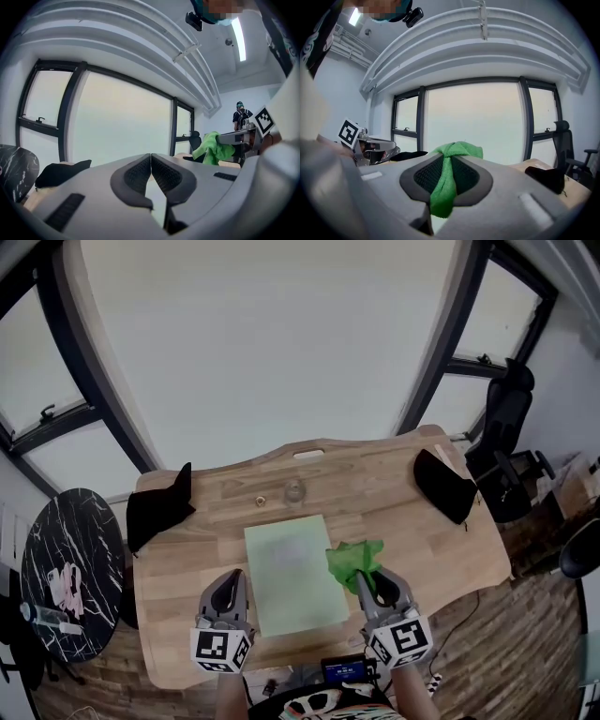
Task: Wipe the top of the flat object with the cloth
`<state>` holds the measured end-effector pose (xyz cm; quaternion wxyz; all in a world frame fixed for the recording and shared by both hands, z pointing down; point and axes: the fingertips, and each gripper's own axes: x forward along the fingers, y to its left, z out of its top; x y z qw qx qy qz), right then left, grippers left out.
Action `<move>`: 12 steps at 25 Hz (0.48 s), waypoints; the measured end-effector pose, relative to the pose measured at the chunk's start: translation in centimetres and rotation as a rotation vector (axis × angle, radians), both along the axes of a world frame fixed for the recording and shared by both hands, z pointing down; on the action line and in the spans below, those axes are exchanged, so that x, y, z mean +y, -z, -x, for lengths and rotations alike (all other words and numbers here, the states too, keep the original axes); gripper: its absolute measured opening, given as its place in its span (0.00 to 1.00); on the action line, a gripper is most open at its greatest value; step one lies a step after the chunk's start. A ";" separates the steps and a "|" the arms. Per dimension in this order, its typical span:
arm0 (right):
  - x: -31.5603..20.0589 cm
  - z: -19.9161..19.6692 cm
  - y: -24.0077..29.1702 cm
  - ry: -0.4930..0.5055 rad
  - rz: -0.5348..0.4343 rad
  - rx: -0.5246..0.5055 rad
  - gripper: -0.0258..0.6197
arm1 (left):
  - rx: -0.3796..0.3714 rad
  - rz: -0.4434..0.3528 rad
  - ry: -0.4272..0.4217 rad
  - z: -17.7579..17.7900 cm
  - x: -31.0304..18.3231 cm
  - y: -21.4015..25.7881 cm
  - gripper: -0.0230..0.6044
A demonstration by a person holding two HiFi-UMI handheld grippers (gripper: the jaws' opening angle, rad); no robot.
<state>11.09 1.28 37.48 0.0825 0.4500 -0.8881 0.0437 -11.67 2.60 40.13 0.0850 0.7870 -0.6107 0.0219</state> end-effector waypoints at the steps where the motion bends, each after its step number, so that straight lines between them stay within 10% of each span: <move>1: -0.1 0.1 0.1 0.006 -0.003 -0.005 0.13 | -0.005 0.003 0.002 0.0 -0.3 -0.1 0.05; 12: -2.6 0.8 -1.3 0.013 0.024 -0.012 0.13 | -0.053 0.080 0.079 1.5 -2.7 -2.3 0.05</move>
